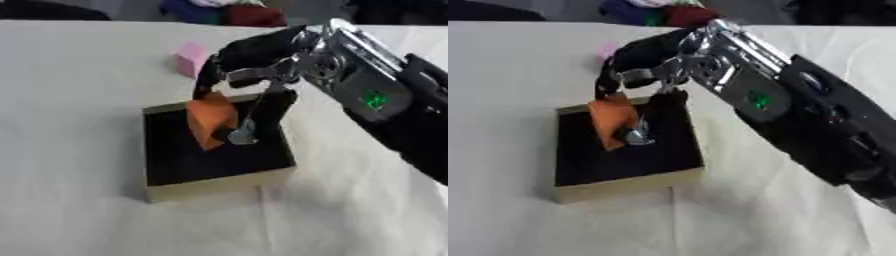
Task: Pick up objects on the table and place them in the box.
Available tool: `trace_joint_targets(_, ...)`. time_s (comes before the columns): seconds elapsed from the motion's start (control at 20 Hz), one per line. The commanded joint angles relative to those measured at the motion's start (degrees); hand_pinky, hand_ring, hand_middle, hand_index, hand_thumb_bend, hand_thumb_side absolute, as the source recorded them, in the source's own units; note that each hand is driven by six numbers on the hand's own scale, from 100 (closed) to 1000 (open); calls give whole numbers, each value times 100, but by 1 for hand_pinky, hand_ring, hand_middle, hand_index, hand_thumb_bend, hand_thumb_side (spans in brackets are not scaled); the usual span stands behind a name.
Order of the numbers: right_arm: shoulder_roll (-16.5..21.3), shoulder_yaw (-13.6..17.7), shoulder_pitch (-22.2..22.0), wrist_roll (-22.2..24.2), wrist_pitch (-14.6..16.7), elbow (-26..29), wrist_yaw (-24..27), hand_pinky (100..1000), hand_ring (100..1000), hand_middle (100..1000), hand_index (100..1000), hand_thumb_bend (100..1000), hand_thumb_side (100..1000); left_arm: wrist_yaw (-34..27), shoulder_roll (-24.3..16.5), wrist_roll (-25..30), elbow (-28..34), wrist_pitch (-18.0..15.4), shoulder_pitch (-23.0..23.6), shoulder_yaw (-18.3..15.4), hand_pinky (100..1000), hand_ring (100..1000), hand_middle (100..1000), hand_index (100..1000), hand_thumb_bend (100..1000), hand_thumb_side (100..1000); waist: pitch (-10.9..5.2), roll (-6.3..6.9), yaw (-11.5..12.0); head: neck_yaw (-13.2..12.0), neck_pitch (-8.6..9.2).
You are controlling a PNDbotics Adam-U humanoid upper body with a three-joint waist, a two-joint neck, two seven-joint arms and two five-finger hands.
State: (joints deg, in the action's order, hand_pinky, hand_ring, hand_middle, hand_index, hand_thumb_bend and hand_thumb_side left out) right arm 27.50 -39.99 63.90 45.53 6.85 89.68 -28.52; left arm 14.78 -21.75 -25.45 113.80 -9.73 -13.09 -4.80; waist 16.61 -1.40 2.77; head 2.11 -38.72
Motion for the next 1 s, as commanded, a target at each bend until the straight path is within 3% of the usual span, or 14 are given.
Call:
trace_joint_targets(0.05, 7, -14, 14, 10, 96, -31, -131, 831, 806, 665, 730, 100, 472, -13, -83, 15, 80, -13, -68, -10, 563, 560, 686, 750, 100, 849, -113, 25, 9, 15, 3)
trace_joint_targets(0.65, -141, -72, -180, -294, 525, -348, -918, 838, 832, 710, 754, 204, 504, -19, -58, 29, 80, -8, -60, -3, 563, 560, 687, 750, 100, 849, -100, 36, 14, 56, 6)
trace_joint_targets(1.0, -110, 64, -179, -493, 585, -346, -1147, 851, 864, 760, 808, 359, 640, -20, -49, 29, 80, -11, -50, -7, 563, 560, 687, 749, 100, 849, -100, 33, 8, 61, 5)
